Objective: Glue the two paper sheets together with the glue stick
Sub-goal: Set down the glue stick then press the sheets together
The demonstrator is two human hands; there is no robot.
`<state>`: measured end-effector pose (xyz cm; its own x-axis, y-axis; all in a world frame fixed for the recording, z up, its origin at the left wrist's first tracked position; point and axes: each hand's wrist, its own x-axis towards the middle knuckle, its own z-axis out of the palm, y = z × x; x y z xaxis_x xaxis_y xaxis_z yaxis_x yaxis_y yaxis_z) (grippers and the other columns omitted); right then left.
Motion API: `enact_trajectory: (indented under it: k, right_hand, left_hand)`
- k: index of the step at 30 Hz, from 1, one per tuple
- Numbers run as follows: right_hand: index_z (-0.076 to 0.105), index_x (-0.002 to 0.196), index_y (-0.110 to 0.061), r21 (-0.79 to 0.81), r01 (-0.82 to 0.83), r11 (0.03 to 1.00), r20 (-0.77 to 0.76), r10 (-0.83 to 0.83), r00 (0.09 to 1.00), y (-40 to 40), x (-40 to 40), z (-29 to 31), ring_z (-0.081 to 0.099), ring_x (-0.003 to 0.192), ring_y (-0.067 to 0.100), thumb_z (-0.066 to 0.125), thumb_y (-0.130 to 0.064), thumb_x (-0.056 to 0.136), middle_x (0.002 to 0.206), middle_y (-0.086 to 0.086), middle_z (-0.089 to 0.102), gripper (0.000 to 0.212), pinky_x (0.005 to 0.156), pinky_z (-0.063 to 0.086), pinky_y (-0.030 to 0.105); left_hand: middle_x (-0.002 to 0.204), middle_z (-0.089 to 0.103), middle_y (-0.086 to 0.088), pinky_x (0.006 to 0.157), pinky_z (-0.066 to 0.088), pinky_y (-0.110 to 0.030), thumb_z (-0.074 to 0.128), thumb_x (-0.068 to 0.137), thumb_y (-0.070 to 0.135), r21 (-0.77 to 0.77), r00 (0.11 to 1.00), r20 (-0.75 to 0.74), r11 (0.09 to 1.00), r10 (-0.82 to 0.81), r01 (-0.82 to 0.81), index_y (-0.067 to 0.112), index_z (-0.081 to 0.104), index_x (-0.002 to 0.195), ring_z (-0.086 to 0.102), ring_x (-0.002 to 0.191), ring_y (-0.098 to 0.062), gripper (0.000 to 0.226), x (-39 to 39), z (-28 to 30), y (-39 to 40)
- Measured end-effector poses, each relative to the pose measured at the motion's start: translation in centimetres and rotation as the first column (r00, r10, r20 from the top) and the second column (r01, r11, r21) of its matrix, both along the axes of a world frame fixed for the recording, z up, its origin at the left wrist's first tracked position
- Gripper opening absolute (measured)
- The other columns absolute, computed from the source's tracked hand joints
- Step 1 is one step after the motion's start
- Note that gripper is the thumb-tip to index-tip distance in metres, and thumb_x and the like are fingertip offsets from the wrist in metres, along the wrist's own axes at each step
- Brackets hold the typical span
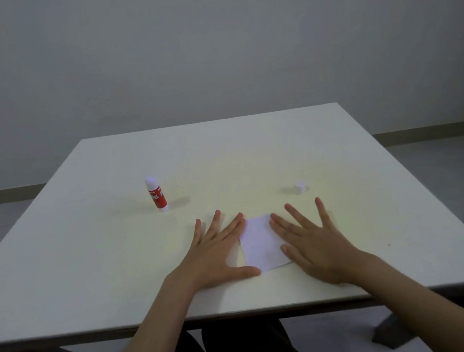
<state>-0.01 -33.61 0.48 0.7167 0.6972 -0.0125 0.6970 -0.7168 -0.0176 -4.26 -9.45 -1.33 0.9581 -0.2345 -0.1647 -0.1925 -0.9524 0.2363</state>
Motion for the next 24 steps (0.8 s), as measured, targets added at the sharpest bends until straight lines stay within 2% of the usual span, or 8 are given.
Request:
enact_trajectory:
  k: [4, 6, 8, 9, 11, 16, 21, 24]
  right_hand:
    - [0.037, 0.142, -0.018, -0.023, -0.151, 0.988, 0.086, 0.153, 0.985, 0.6, -3.2, -0.6, 0.026, 0.142, 0.027, 0.01, -0.046, 0.096, 0.149, -0.005, 0.04, 0.06, 0.107, -0.003, 0.06]
    - [0.028, 0.146, -0.022, -0.019, -0.163, 0.986, 0.058, 0.164, 0.985, 0.5, -2.9, -0.6, 0.016, 0.145, 0.027, 0.011, -0.046, 0.096, 0.153, -0.008, 0.031, 0.058, 0.108, -0.01, 0.06]
    - [0.004, 0.149, -0.027, 0.007, -0.056, 0.998, 0.011, 0.056, 0.998, 0.4, -1.3, -0.6, -0.007, 0.147, 0.022, 0.01, -0.045, 0.097, 0.159, -0.013, 0.009, 0.056, 0.108, -0.026, 0.056]
    - [-0.001, 0.149, -0.028, 0.006, 0.003, 1.0, 0.015, -0.003, 1.0, 0.5, -0.6, -0.7, -0.011, 0.146, 0.021, 0.01, -0.043, 0.098, 0.159, -0.013, 0.003, 0.055, 0.107, -0.027, 0.055]
    - [-0.001, 0.149, -0.025, 0.029, 0.059, 0.998, 0.02, -0.06, 0.998, 1.3, -0.2, -0.5, -0.012, 0.146, 0.022, 0.011, -0.043, 0.098, 0.16, -0.01, 0.002, 0.055, 0.107, -0.026, 0.055]
    - [0.005, 0.149, -0.024, 0.072, -0.11, 0.991, 0.002, 0.11, 0.994, 3.4, -3.1, -1.9, -0.009, 0.147, 0.021, 0.004, -0.05, 0.093, 0.159, -0.008, 0.007, 0.062, 0.107, -0.028, 0.056]
    - [0.0, 0.149, -0.022, 0.078, 0.108, 0.991, -0.007, -0.108, 0.994, 2.6, 0.2, -1.3, -0.003, 0.147, 0.016, 0.012, -0.041, 0.098, 0.16, -0.008, 0.002, 0.056, 0.11, -0.022, 0.053]
    - [0.0, 0.149, -0.019, 0.078, 0.103, 0.992, -0.03, -0.101, 0.994, 2.9, 0.2, -1.4, -0.003, 0.147, 0.017, 0.013, -0.042, 0.098, 0.161, -0.005, 0.001, 0.057, 0.11, -0.022, 0.051]
  left_hand:
    - [0.15, -0.021, 0.028, 0.113, -0.023, -0.046, 0.036, 0.067, 0.086, -0.011, 1.0, -0.009, 1.0, -0.004, 0.004, 0.035, -0.014, 0.148, -0.033, 0.139, -0.01, 0.108, 0.2, -0.1, 0.1]
    - [0.146, -0.024, 0.03, 0.113, -0.023, -0.045, 0.036, 0.066, 0.087, -0.009, 1.0, -0.019, 1.0, -0.016, 0.016, 0.036, -0.014, 0.147, -0.034, 0.138, -0.009, 0.108, 0.4, 0.0, 0.4]
    - [0.144, -0.026, 0.033, 0.113, -0.023, -0.044, 0.036, 0.065, 0.088, -0.006, 0.999, -0.024, 1.0, -0.021, 0.021, 0.036, -0.014, 0.147, -0.035, 0.136, -0.008, 0.109, 0.6, 0.1, 0.6]
    - [0.143, -0.026, 0.034, 0.112, -0.023, -0.044, 0.036, 0.065, 0.088, -0.004, 0.999, -0.026, 1.0, -0.023, 0.023, 0.036, -0.014, 0.147, -0.036, 0.136, -0.008, 0.109, 0.6, 0.1, 0.6]
    - [0.142, -0.027, 0.035, 0.112, -0.023, -0.044, 0.035, 0.064, 0.088, -0.002, 1.0, -0.021, 1.0, -0.022, 0.022, 0.036, -0.013, 0.147, -0.036, 0.135, -0.007, 0.109, 0.5, 0.1, 0.5]
    - [0.149, -0.019, 0.031, 0.114, -0.021, -0.044, 0.034, 0.062, 0.091, -0.033, 1.0, -0.022, 0.999, -0.009, 0.008, 0.036, -0.011, 0.148, -0.033, 0.136, -0.007, 0.111, 0.5, 0.0, 0.5]
    - [0.144, -0.023, 0.034, 0.114, -0.021, -0.043, 0.039, 0.067, 0.085, -0.049, 0.999, -0.05, 0.999, -0.016, 0.014, 0.036, -0.011, 0.148, -0.033, 0.137, -0.006, 0.108, 0.4, 0.3, 0.5]
    - [0.144, -0.024, 0.034, 0.114, -0.021, -0.044, 0.04, 0.068, 0.084, -0.042, 0.999, -0.043, 0.999, -0.013, 0.011, 0.035, -0.011, 0.148, -0.034, 0.135, -0.005, 0.107, 0.4, 0.3, 0.5]
